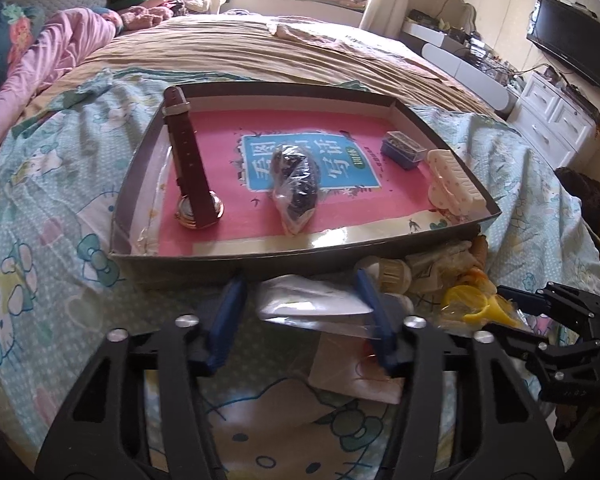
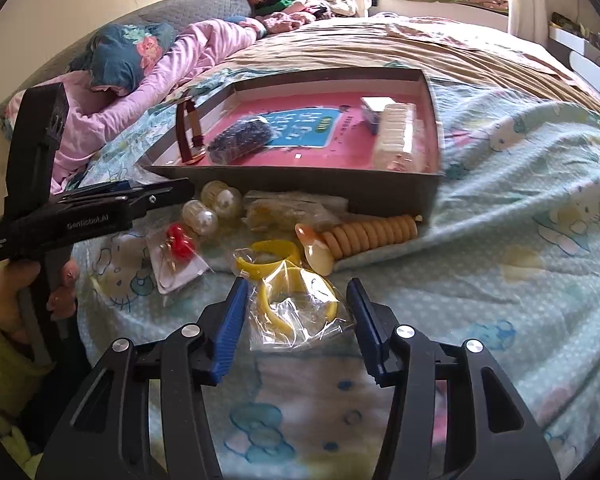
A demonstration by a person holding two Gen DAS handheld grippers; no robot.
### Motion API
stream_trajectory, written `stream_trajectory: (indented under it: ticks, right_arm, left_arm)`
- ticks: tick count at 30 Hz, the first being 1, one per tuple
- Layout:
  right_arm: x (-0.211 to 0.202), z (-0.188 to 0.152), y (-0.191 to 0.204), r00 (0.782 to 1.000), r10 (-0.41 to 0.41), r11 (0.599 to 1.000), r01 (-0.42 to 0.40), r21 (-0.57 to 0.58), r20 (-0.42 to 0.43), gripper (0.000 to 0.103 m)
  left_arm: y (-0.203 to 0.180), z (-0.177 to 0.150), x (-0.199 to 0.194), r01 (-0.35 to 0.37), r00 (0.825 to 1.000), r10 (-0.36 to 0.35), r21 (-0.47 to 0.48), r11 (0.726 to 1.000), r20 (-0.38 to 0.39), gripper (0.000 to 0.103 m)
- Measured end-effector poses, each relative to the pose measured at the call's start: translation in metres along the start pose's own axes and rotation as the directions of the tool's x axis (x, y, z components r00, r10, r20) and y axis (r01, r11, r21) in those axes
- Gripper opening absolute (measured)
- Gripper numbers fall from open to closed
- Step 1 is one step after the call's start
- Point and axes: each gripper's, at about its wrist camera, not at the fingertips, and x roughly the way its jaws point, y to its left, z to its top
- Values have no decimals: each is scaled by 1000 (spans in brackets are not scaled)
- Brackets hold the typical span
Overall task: Organize jewelry
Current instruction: 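Grasp the bagged yellow bangles with the right tool while the left tool grasps a clear plastic bag, then carry the bangles over the tray with the right tool while the left tool carries the clear bag there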
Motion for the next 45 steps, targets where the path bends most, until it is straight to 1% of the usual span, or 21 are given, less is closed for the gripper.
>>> stream_trajectory:
  ticks: [1,4,8,11,15,17,22,26,37,45]
  right_arm:
    - [-3,-1,-3,1000,-8,1000,8,6,0,49]
    - [-12,-6,-10,1000,-28,999,28,20,0,49]
    - [-25,-9,-21,998,-59,998,59,34,13,49]
    - [-36,-9,-27,996,-78,996,77,42,29,49]
    - [-51,-5,-34,993,-103,994,100,53,65,49]
    - [-59,-2,-35,990,-111,993,106,55,87,49]
    - [-75,12,-34,982,-122,992,116,47,145,48]
    - [-85,26,-33,973,-120,993,113,46,195,48]
    - [-89,66,-22,953,-98,995,97,18,287,48]
    - [-74,89,-14,948,-87,995,95,-11,305,48]
  left_arm:
    - [-2,0,-1,1,1000,-1,7,1000,4,34]
    - [-6,-1,-4,-13,1000,12,26,1000,8,33]
    - [-1,2,-16,-18,999,18,9,1000,30,32]
    - [3,6,-32,-23,998,24,-3,1000,64,32]
    - [9,13,-51,-34,994,36,-25,999,105,32]
    - [12,17,-63,-49,989,52,-26,998,138,32]
    - [22,28,-88,-50,978,60,-56,997,198,32]
    - [28,34,-98,-51,972,67,-75,996,225,32]
    - [41,51,-103,-57,964,87,-124,991,252,32]
    - [35,70,-93,-46,963,74,-113,992,260,33]
